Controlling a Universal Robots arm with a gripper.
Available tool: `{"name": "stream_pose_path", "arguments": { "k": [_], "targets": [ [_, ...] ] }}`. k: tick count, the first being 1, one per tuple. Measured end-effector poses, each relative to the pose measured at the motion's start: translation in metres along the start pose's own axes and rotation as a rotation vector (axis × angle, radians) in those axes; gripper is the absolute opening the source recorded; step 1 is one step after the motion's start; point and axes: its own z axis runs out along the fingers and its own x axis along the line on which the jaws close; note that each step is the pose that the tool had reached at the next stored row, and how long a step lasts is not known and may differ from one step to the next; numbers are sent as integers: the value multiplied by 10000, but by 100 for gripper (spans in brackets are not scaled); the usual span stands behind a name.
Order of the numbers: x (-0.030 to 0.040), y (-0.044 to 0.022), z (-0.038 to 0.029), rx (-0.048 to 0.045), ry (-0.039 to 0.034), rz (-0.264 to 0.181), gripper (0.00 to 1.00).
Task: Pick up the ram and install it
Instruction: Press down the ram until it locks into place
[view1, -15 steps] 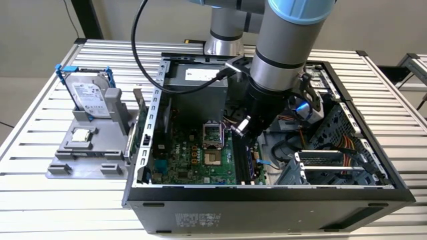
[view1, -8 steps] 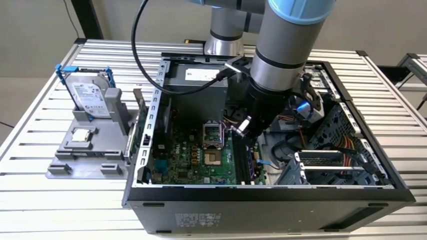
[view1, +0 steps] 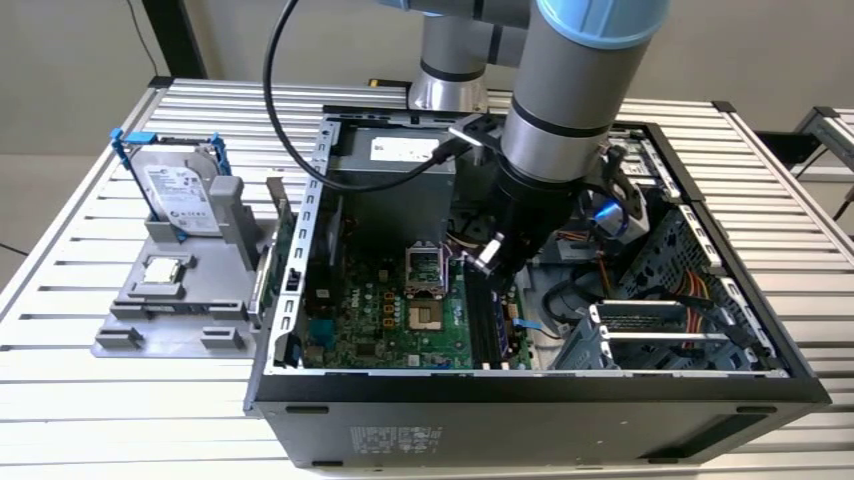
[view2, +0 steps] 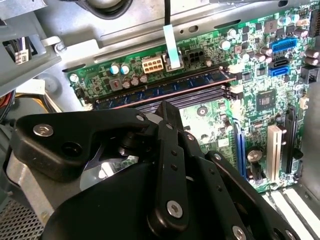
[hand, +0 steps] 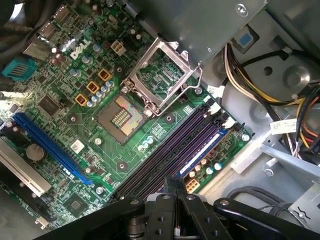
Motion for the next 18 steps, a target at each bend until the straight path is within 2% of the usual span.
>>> {"name": "stream_pose_path", "arguments": {
  "k": [12, 18],
  "targets": [
    [-14, -13, 0, 11, -6, -354, 0],
    [-20, -18, 0, 19, -19, -721, 0]
  ]
}}
